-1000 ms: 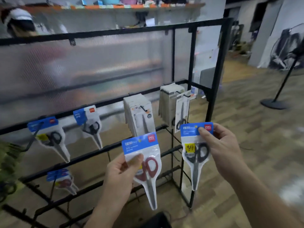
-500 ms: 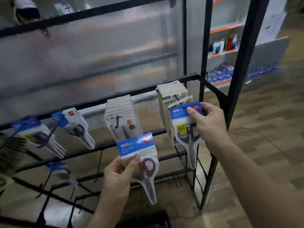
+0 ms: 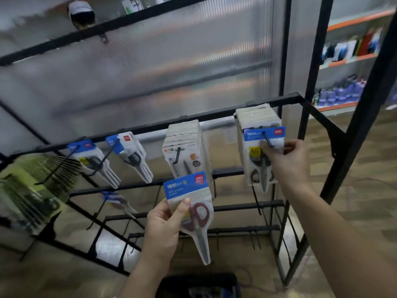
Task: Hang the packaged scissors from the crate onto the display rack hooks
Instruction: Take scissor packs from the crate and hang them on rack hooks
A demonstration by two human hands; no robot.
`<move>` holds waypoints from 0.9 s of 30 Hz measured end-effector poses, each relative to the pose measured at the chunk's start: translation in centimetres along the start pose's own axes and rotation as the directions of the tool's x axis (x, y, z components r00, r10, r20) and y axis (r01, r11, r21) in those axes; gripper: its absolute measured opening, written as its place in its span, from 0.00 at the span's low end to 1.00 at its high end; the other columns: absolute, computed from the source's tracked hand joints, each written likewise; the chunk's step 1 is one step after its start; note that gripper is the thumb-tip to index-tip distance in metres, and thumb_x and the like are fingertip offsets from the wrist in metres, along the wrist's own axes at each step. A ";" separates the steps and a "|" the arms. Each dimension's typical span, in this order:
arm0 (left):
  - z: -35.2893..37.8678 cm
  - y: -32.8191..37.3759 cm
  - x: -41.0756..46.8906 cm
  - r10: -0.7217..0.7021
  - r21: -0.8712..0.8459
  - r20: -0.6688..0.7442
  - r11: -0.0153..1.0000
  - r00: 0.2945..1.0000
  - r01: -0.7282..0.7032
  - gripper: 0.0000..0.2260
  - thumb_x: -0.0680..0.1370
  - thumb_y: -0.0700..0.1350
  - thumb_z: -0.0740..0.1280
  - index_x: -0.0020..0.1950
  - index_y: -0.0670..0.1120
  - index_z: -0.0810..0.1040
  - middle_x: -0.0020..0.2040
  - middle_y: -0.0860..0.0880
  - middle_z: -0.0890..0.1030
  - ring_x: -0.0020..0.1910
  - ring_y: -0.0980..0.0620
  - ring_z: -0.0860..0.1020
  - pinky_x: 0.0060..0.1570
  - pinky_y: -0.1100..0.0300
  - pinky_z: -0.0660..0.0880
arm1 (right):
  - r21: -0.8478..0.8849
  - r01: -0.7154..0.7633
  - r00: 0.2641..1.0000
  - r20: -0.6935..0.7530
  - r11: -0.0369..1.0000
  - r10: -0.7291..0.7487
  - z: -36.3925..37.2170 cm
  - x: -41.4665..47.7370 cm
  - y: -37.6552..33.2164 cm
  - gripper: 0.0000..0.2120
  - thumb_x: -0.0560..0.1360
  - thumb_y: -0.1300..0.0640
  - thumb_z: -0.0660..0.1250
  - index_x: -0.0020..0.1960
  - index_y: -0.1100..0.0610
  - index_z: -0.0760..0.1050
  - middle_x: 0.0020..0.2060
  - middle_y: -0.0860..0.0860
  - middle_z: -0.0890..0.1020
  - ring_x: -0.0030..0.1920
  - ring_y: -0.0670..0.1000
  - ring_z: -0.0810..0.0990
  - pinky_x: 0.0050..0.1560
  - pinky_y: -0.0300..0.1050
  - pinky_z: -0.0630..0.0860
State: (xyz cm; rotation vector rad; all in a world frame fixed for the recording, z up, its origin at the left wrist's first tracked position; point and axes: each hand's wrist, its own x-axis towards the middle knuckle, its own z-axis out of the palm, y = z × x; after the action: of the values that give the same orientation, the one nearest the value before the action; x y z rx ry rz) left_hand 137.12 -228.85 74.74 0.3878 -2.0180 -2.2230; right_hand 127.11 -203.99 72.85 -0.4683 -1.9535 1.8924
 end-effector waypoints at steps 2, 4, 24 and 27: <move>-1.4 -0.1 0.1 -0.006 0.008 -0.030 1.000 1.000 0.006 0.06 0.79 0.37 0.68 0.49 0.42 0.84 0.44 0.43 0.87 0.42 0.48 0.86 0.38 0.60 0.82 | -0.065 0.011 0.992 -0.128 0.998 -0.019 0.6 -0.4 0.9 0.32 0.70 0.43 0.78 0.65 0.55 0.67 0.58 0.52 0.75 0.54 0.50 0.77 0.46 0.39 0.73; -3.3 -0.3 0.1 -0.011 0.014 -0.062 1.000 0.998 0.012 0.05 0.80 0.37 0.68 0.50 0.41 0.84 0.45 0.43 0.88 0.43 0.48 0.86 0.38 0.61 0.82 | -0.100 0.091 0.964 -0.241 0.991 -0.113 1.2 -1.7 1.4 0.34 0.69 0.41 0.79 0.63 0.56 0.66 0.58 0.55 0.73 0.54 0.51 0.74 0.48 0.42 0.74; -12.9 -3.2 3.8 -0.158 0.067 0.145 0.986 0.977 0.150 0.05 0.78 0.42 0.70 0.52 0.44 0.83 0.45 0.48 0.88 0.46 0.49 0.87 0.40 0.62 0.81 | -0.280 0.165 0.920 -0.302 0.946 -0.250 3.1 -3.9 -0.5 0.13 0.77 0.57 0.73 0.60 0.58 0.76 0.52 0.52 0.80 0.53 0.52 0.80 0.46 0.29 0.71; -12.0 -2.9 3.4 -0.160 0.039 0.236 0.987 0.958 0.155 0.05 0.79 0.41 0.70 0.54 0.43 0.83 0.46 0.46 0.88 0.45 0.49 0.87 0.39 0.63 0.81 | -0.293 0.203 0.905 -0.307 0.934 -0.293 1.9 -6.1 -0.4 0.07 0.79 0.54 0.72 0.53 0.56 0.76 0.47 0.51 0.81 0.48 0.51 0.80 0.43 0.29 0.74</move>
State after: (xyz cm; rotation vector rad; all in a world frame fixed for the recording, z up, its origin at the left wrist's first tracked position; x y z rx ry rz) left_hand 137.29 -240.98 70.49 0.3055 -2.1997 -2.4522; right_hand 131.50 -208.64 73.01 -0.5507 -1.9156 1.3046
